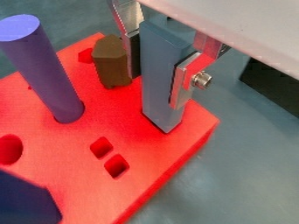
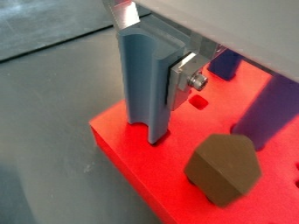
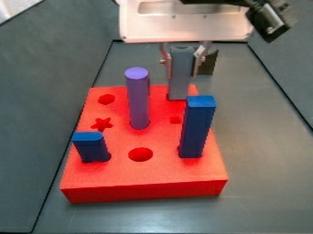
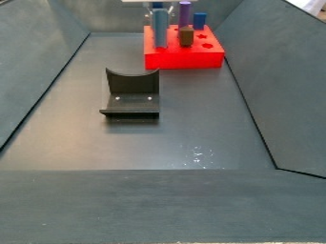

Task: Pick up the arch object. Move up. Place the arch object on the fixture. Regrasp the arch object. Rotate the arch object. Move to above the board. Insert the arch object.
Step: Insert the arch object.

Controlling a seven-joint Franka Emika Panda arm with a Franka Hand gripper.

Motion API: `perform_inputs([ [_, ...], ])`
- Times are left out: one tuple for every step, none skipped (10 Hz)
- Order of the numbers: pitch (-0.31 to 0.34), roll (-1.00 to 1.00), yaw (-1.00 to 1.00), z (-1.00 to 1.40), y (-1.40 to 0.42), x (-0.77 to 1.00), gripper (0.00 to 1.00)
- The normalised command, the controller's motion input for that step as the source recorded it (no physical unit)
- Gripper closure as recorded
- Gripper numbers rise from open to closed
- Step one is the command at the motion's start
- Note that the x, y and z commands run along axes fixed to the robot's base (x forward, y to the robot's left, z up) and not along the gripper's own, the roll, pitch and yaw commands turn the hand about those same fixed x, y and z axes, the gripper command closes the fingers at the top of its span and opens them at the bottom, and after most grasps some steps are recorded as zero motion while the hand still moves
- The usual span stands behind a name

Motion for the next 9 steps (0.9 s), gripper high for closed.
perform_inputs([
  [-0.013, 0.21, 0.0, -0.26, -0.07, -0.08, 1.0],
  [0.0, 0.17, 0.0, -0.45, -0.25, 0.05, 1.0],
  [0.0, 0.17, -0.03, -0.71, -0.29, 0.22, 1.0],
  [0.0, 0.22, -0.06, -0.93, -0.22, 0.2, 1.0],
  [0.0, 0.23, -0.04, -0.91, -0.15, 0.11, 1.0],
  [-0.034, 0.05, -0.05, -0.69, -0.09, 0.08, 1.0],
  [-0.124, -0.13, 0.0, -0.34, 0.0, 0.0, 1.0],
  [-0.09, -0.02, 0.0, -0.12, 0.0, 0.0, 1.0],
  [0.0, 0.0, 0.0, 0.0, 0.0, 0.0, 1.0],
])
